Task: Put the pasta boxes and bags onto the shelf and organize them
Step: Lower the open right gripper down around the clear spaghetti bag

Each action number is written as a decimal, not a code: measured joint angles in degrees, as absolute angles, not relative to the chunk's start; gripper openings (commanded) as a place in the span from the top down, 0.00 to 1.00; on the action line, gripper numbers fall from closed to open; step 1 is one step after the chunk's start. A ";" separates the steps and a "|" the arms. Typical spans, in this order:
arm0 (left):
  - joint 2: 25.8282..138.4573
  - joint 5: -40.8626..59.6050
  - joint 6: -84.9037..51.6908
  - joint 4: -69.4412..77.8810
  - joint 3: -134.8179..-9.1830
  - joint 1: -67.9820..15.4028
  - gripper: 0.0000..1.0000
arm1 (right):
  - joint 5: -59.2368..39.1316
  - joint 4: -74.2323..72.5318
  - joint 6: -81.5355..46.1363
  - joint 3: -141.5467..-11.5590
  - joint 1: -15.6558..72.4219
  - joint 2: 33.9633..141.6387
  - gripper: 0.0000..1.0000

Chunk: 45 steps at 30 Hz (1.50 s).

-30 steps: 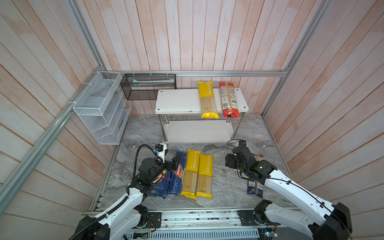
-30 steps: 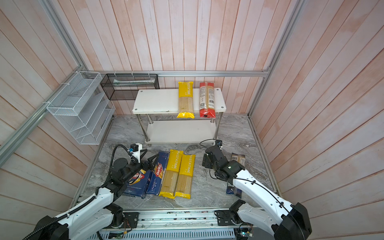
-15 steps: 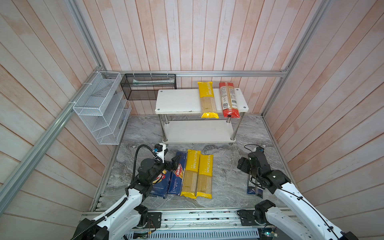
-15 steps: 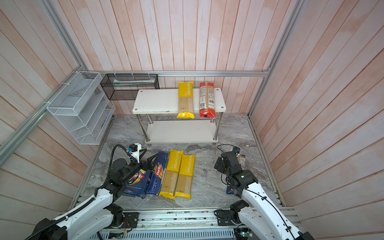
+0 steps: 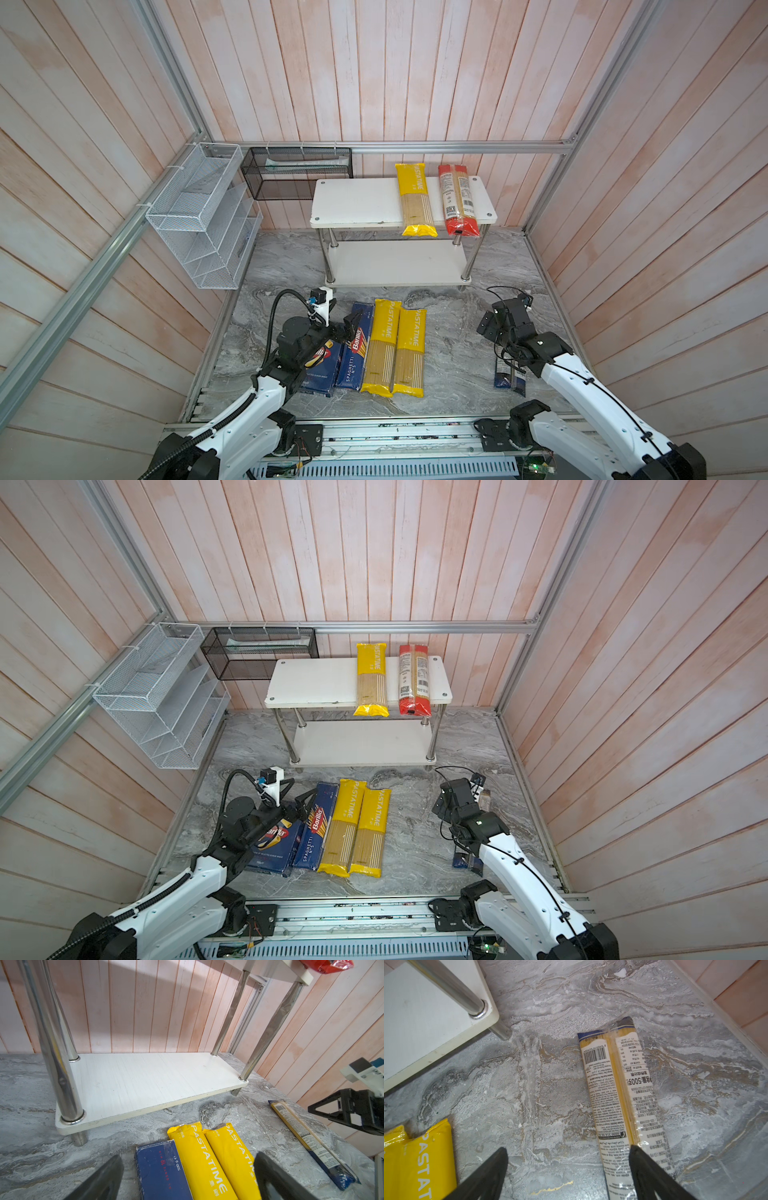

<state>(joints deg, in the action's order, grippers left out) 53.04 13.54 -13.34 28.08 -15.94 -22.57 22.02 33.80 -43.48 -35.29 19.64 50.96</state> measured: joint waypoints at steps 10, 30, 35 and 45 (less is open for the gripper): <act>53.60 13.93 -13.58 28.45 -15.94 -22.57 0.00 | 22.98 29.04 -42.30 -31.09 10.26 53.52 0.05; 53.19 15.16 -14.20 28.23 -15.97 -22.57 0.00 | 21.93 20.80 -43.46 -24.99 2.37 56.99 0.03; 53.10 15.00 -14.20 28.27 -15.97 -22.59 0.00 | 17.30 19.46 -42.28 -25.02 -1.30 59.81 0.03; 53.89 14.70 -14.20 28.27 -15.97 -22.57 0.00 | 12.78 18.81 -39.11 -25.12 -5.13 60.55 0.02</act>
<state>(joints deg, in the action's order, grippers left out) 53.89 14.70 -14.20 28.27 -15.97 -22.57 12.78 18.81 -39.11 -25.12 -5.13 60.55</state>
